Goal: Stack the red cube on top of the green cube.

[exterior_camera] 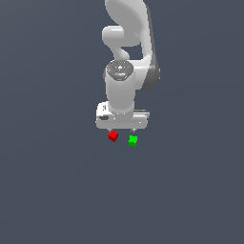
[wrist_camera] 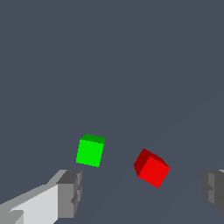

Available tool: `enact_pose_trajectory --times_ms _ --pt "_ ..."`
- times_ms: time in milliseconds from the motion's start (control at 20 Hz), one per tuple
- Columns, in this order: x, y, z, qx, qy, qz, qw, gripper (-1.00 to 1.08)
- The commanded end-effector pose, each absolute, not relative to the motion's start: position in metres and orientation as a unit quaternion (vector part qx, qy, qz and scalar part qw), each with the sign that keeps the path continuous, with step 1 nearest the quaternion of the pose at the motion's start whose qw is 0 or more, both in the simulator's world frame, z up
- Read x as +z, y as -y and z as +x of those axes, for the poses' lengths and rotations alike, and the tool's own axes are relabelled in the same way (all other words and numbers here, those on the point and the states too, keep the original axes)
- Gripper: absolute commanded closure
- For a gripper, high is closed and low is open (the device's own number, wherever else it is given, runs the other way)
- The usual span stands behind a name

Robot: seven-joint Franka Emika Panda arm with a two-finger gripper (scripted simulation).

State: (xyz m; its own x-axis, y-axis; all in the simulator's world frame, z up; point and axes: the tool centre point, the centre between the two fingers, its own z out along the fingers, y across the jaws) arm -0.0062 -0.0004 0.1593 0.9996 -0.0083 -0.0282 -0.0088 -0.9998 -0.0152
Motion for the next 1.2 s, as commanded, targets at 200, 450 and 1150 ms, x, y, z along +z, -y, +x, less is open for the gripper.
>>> enact_pose_trajectory --times_ms 200,450,1150 --pt "0.157 0.002 -0.008 0.014 -0.012 -1.000 0.007 -0.92" --pt "0.147 0.009 -0.013 0.012 -0.041 -0.999 0.006 -0.92" --pt "0.089 0.042 -0.051 0.003 -0.208 -0.978 0.001 -0.92"
